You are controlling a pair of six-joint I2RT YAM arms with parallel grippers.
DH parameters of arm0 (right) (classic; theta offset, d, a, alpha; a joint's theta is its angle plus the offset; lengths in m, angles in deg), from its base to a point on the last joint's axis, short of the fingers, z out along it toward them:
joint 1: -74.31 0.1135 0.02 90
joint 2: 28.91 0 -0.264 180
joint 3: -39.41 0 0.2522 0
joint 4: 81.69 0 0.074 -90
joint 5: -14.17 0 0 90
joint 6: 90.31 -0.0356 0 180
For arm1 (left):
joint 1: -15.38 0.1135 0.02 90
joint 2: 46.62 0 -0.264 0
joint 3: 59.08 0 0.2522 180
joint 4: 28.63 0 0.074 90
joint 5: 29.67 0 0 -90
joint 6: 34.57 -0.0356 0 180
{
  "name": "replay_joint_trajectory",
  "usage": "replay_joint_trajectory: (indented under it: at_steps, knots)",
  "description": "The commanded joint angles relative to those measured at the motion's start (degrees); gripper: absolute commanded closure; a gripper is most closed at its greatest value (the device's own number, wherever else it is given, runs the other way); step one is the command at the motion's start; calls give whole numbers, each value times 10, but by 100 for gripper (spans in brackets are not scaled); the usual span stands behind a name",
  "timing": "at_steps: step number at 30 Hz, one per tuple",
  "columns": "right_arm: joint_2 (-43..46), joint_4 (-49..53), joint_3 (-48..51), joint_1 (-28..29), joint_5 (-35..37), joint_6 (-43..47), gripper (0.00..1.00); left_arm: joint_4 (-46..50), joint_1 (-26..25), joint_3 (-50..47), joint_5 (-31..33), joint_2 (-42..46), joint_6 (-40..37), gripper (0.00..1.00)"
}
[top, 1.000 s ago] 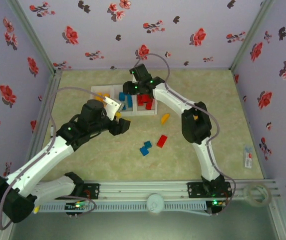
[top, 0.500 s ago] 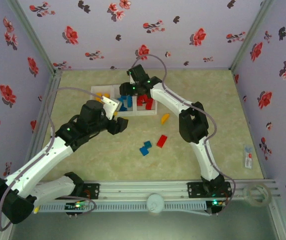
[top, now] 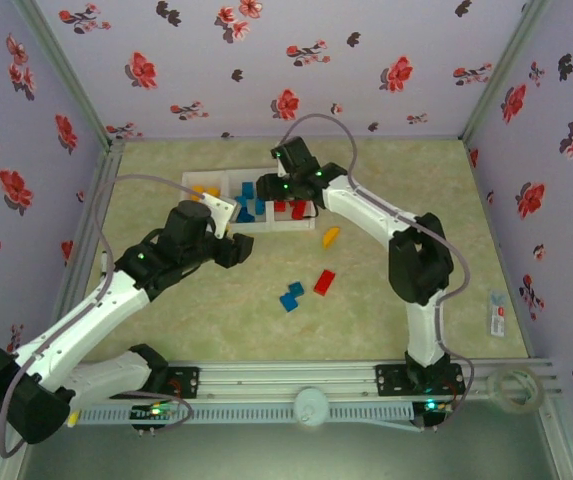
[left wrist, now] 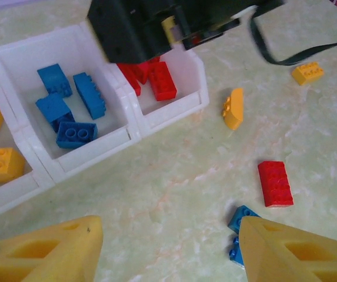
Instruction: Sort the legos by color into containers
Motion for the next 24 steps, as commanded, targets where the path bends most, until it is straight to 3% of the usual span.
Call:
replay_joint_trajectory:
  at_steps: [1,10,24]
  knots:
    - [46,-23,41,-10,28,9,42,16,-9,-18,15,-2,39,38]
    - [121,-22,142,-43,49,17,42,15,-56,-54,13,-22,99,38]
    - [185,-21,268,-94,71,6,42,-15,-88,-29,13,-113,120,40]
